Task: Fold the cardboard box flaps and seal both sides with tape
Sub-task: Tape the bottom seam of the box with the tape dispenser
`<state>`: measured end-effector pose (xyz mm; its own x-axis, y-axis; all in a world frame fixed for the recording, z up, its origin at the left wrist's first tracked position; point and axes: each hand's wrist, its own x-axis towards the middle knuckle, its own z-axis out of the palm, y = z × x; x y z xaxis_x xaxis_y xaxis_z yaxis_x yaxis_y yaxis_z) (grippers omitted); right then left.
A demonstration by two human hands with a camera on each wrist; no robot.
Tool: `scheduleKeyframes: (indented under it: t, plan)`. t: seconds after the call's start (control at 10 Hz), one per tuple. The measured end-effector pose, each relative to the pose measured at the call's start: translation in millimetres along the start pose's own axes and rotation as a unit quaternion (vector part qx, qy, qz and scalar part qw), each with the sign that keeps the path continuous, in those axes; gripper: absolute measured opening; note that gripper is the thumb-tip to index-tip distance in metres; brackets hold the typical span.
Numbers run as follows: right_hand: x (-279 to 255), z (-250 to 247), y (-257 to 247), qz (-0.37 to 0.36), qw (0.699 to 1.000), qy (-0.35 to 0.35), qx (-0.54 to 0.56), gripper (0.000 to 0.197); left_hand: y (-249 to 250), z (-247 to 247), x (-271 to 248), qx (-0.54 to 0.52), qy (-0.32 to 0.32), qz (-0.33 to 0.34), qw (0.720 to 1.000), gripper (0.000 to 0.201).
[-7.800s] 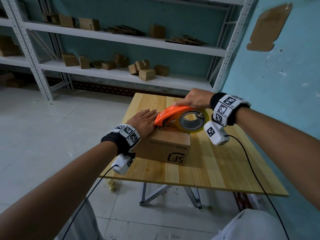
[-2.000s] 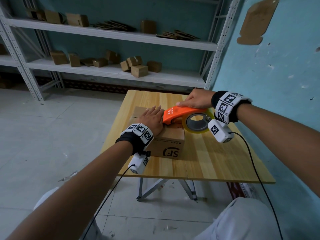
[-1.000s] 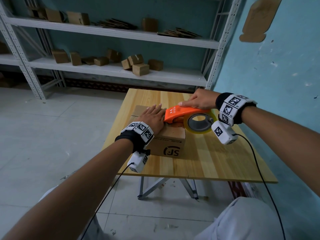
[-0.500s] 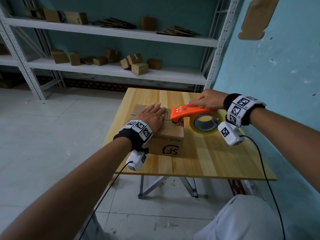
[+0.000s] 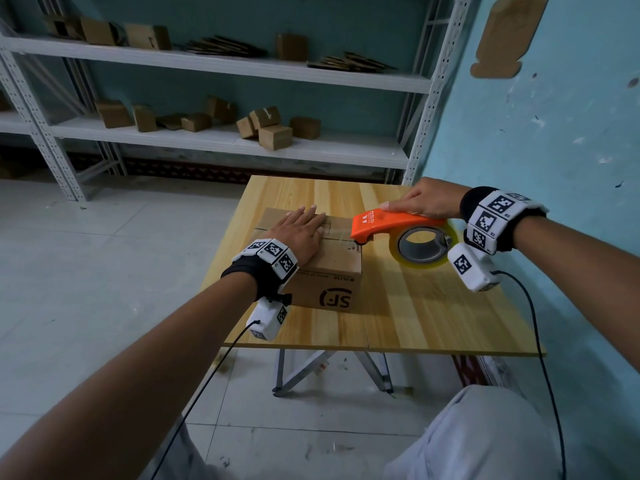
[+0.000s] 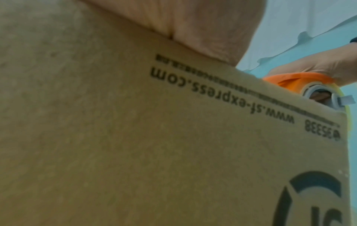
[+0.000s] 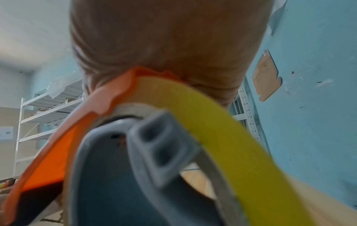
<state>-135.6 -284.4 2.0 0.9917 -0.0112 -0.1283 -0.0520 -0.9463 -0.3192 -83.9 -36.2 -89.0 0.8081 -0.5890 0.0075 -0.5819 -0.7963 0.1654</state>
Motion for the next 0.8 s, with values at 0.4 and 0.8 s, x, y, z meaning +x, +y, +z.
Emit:
scheduleKeyframes:
  t: [0.4, 0.8]
  plan:
    - [-4, 1, 9, 0.005, 1.000, 0.009, 0.007, 0.069, 0, 2, 3, 0.003, -0.004, 0.005, 1.000, 0.052]
    - [-11, 4, 15, 0.015, 0.999, 0.013, 0.028, 0.059, 1, 3, 3, -0.007, 0.000, 0.003, 1.000, 0.052]
